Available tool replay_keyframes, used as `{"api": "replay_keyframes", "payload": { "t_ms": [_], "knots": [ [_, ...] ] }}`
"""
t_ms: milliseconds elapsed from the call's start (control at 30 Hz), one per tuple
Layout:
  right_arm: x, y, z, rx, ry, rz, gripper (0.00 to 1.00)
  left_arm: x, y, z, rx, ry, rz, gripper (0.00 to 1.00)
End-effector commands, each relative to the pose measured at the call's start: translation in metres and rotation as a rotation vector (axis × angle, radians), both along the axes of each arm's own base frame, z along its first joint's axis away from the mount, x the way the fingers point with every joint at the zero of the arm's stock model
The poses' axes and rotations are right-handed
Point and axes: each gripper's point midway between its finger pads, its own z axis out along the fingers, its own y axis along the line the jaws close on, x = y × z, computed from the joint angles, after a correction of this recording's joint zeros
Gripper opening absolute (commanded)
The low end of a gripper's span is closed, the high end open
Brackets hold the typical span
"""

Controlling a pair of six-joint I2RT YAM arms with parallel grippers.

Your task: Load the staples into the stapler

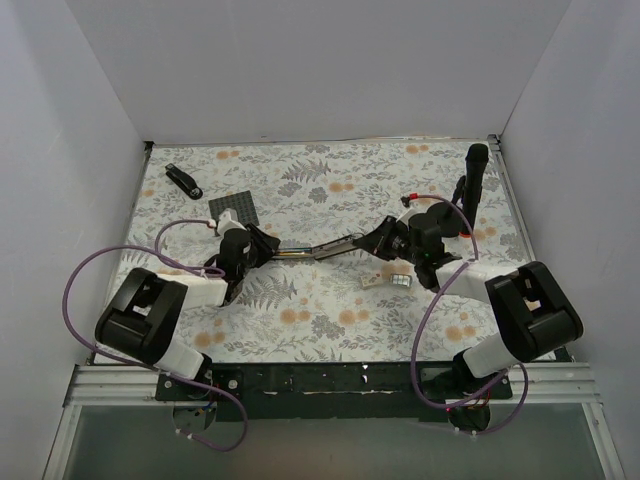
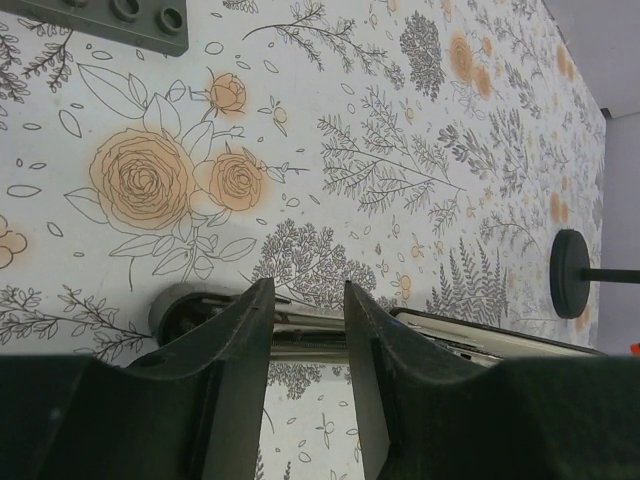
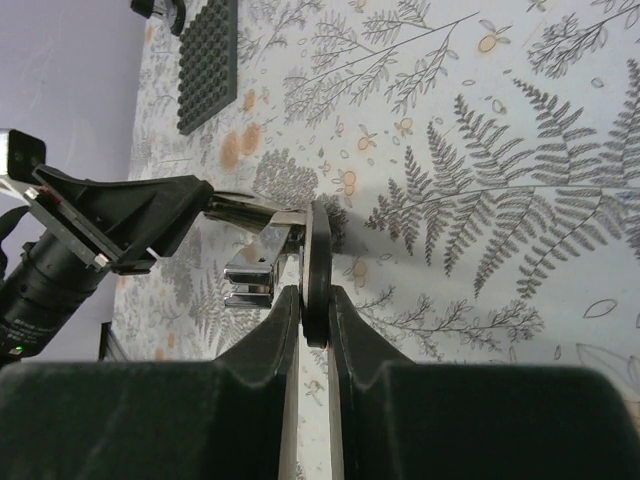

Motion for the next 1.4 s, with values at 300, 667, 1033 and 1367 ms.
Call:
{"api": "replay_keyframes", "payload": {
  "t_ms": [300,667,1033,1367],
  "knots": [
    [0.008,-0.048,-0.076,-0.445,0.075,-0.041,0.43,0.011,-0.01,-0.007,0.031,-0.008,-0.066,0.34],
    [0.02,-0.082,-0.051,-0.631,-0.007,-0.13,0.62,0.023,-0.019,0.016,0.062,-0.063,-0.116,0.39],
    [0.005,-0.08,-0.088,-0.657,0.098,-0.058,0.59,0.029,-0.039,0.021,0.052,-0.066,-0.219,0.43],
    [-0.014,-0.076,-0.104,-0.5,0.175,-0.006,0.59,0.02,-0.033,-0.012,0.054,0.023,-0.191,0.43]
  ]
}}
